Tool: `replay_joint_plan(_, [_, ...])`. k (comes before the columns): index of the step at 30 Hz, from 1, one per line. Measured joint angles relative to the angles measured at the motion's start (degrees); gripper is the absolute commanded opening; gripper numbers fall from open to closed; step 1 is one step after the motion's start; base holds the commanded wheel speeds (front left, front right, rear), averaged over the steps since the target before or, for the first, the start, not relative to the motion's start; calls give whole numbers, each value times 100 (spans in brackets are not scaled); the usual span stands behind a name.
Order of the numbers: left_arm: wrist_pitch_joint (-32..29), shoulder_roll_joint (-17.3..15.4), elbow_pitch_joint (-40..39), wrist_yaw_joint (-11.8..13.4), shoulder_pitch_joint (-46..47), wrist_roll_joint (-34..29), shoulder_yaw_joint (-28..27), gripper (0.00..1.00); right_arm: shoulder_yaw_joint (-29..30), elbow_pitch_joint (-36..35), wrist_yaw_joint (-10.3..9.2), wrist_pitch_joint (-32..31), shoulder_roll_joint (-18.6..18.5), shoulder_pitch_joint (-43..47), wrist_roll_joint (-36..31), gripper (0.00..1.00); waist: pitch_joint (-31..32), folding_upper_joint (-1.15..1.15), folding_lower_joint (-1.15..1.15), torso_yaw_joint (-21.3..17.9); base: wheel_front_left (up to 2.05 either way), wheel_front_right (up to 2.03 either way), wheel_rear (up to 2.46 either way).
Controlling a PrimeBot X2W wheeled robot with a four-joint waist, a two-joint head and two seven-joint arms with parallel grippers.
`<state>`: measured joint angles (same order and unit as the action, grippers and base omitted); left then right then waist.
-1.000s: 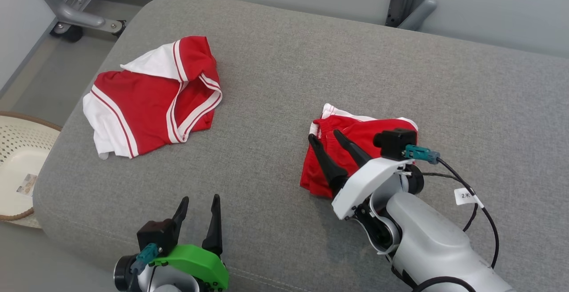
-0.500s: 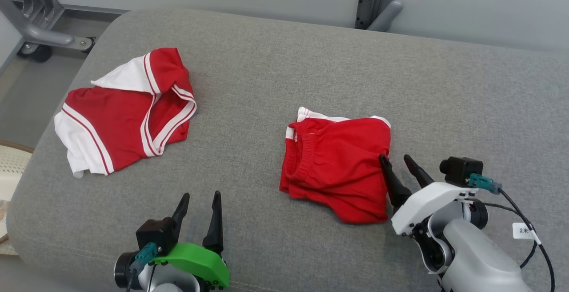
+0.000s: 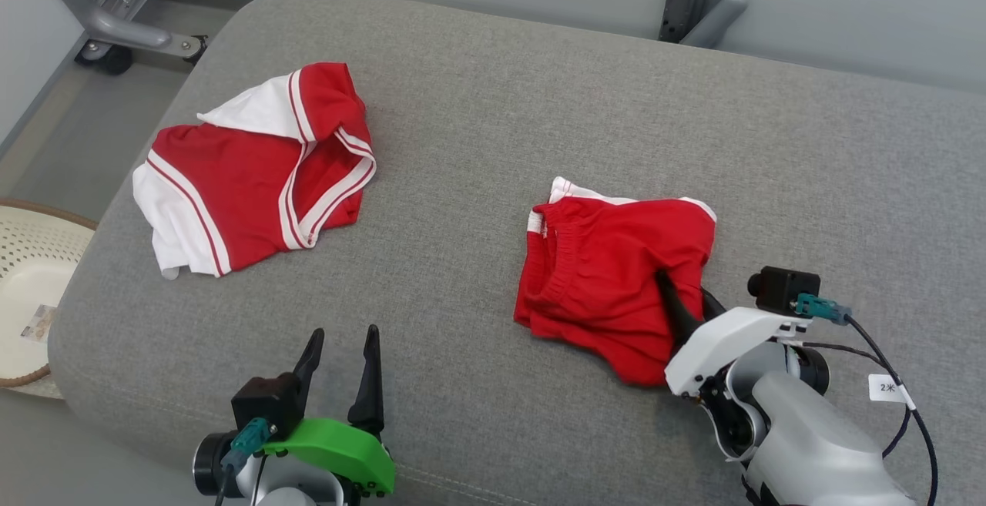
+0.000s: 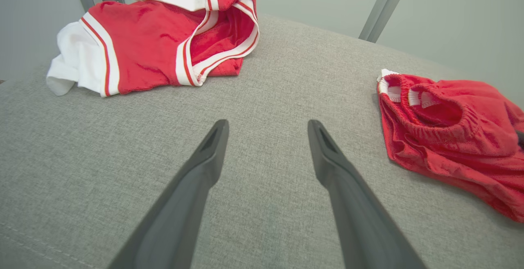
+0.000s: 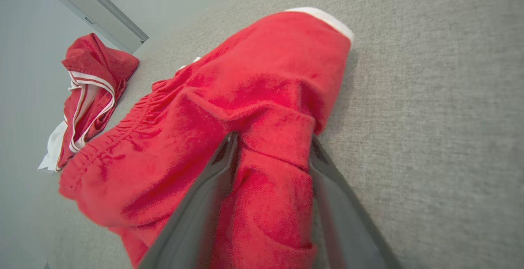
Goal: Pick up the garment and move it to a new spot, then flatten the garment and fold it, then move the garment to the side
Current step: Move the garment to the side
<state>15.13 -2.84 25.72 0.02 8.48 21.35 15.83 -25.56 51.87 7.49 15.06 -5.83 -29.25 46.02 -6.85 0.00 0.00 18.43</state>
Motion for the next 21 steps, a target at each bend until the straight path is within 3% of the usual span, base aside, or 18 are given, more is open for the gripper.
replay_joint_plan(5, [0, -1, -23, -3, -11, -36, -65, 100, 201, -10, 0, 0, -41, -57, -205, 0, -47, 0, 0, 24, 0, 0, 0])
replay_joint_plan(11, [0, -1, -101, -40, -59, -105, -129, 100, 465, -123, 2, 0, -89, 146, -431, 0, -7, 0, 0, -248, 0, 0, 0])
replay_joint_plan(21, [0, 1, -221, -127, -77, -188, -27, 100, 626, -469, 2, 0, -203, 486, -709, 0, 144, 0, 0, -1414, 0, 0, 0])
